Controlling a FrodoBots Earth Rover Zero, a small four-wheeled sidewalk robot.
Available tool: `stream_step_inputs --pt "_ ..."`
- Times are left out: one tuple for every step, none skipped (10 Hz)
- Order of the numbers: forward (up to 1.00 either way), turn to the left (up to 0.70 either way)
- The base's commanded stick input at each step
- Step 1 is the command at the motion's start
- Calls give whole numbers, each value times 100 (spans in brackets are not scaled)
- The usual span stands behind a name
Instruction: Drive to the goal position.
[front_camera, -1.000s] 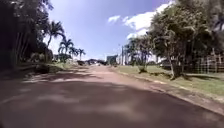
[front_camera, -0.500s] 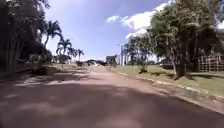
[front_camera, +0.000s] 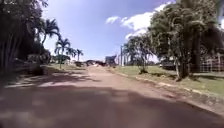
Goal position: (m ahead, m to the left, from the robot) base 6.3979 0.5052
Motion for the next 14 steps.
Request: stream_step_inputs --pt "70 0" --pt "70 0" --pt "70 0" --pt "70 0" --pt "70 0" --pt "70 0" --pt "70 0" --pt "70 0" --pt "70 0" --pt "70 0" --pt "70 6" --pt "70 20" --pt "70 35" --pt "70 6"
